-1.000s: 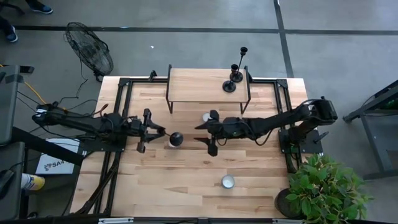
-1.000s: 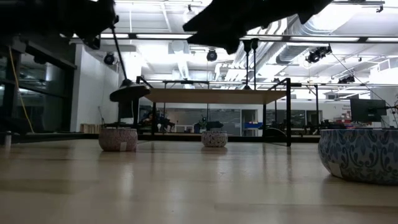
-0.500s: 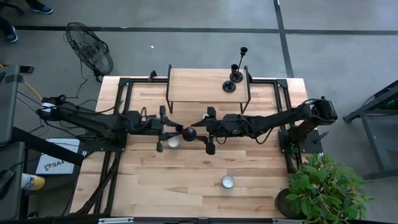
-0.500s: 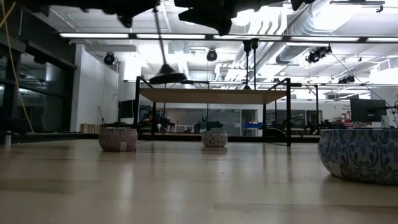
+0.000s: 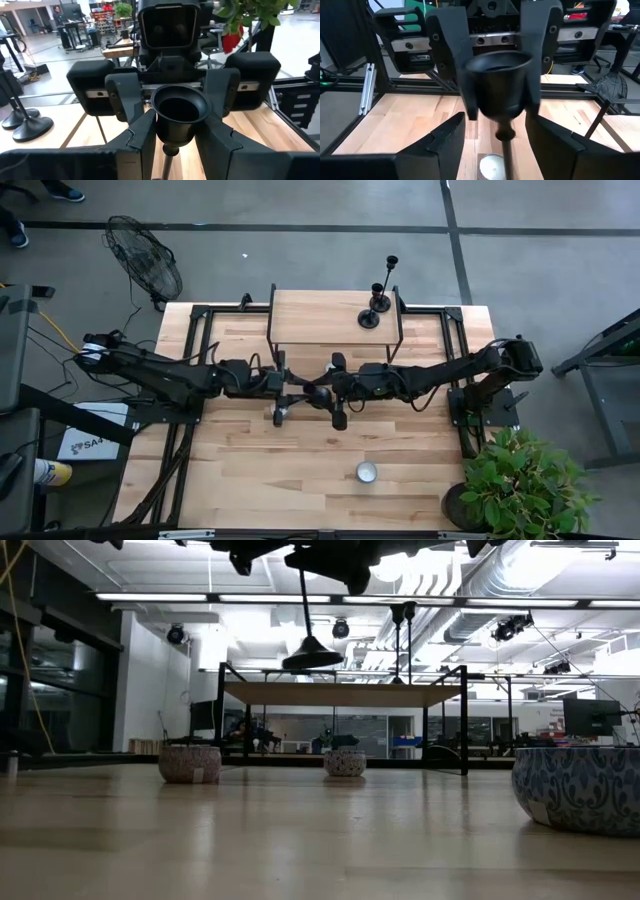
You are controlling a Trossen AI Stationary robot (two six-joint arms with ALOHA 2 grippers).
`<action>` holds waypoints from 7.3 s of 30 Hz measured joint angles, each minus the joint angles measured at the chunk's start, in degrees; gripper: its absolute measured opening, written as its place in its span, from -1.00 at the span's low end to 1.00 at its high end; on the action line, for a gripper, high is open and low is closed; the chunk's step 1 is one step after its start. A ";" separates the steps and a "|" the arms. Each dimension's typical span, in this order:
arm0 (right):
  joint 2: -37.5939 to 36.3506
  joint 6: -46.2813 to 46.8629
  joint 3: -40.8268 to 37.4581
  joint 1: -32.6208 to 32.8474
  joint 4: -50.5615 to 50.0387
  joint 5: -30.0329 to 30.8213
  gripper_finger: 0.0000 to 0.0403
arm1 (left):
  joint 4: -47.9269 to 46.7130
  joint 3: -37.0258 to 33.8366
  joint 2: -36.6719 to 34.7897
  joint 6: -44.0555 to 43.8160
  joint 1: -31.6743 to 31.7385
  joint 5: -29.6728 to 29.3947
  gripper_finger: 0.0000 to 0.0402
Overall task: Pick & Place candle stick holders
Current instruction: Put the black candle holder on the shelf
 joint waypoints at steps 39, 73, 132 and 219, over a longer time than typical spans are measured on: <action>-2.84 -0.46 0.02 0.00 -4.73 0.21 -0.85 | -0.70 0.13 0.02 -1.28 0.00 -1.19 -0.40; -13.17 0.59 0.00 -0.87 -18.39 25.62 -0.85 | -19.09 -0.06 -17.34 -3.49 -0.02 -1.73 0.22; -13.56 5.62 -0.06 -3.43 -15.48 41.98 -0.84 | -45.15 -0.07 -26.27 -13.21 -0.05 -6.19 0.22; -26.51 11.98 -19.56 -25.55 -5.17 30.82 -0.81 | -41.57 -12.83 -40.92 -18.06 -0.02 -10.86 0.22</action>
